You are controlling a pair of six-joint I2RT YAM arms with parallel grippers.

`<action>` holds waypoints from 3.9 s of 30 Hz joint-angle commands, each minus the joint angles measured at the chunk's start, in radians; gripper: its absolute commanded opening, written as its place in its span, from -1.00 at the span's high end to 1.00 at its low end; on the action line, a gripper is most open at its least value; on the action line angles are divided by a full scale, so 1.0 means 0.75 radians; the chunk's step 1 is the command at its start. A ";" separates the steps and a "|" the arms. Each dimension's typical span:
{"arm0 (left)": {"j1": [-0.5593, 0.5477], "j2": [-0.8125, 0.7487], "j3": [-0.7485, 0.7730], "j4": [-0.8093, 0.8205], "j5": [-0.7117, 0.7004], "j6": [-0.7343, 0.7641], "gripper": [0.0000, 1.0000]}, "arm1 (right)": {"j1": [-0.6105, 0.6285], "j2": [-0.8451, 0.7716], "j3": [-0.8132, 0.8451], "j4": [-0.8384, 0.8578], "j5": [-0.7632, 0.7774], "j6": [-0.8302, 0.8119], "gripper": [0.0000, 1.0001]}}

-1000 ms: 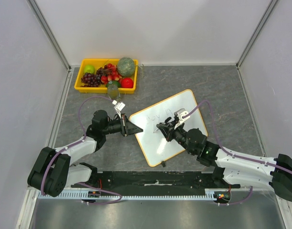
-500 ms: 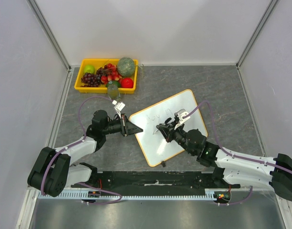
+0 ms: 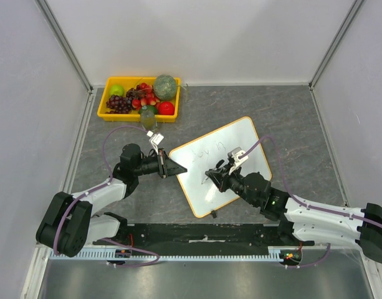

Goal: Write a sentence on the whiteboard

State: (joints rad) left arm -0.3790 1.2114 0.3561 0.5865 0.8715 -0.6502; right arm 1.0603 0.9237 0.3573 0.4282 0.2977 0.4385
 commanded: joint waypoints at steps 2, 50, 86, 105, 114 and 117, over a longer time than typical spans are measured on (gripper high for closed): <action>-0.043 0.019 -0.062 -0.074 0.096 0.290 0.96 | 0.014 0.036 -0.067 -0.166 0.043 -0.016 1.00; -0.041 0.025 -0.060 -0.070 0.100 0.288 0.96 | -0.107 -0.242 0.166 -0.193 -0.078 -0.196 1.00; -0.043 0.019 -0.064 -0.066 0.104 0.288 0.96 | 0.083 0.151 0.035 0.059 0.268 -0.116 1.00; -0.041 0.015 -0.066 -0.064 0.102 0.288 0.96 | 0.157 0.096 -0.035 -0.182 0.311 -0.010 1.00; -0.041 0.013 -0.066 -0.066 0.104 0.286 0.96 | 0.157 0.143 0.049 -0.074 0.362 -0.043 1.00; -0.041 0.013 -0.068 -0.066 0.104 0.286 0.96 | 0.157 0.153 0.084 -0.051 0.401 -0.063 1.00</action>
State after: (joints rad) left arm -0.3790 1.2110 0.3531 0.5938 0.8730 -0.6506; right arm 1.1831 1.0035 0.3920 0.4473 0.4812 0.4500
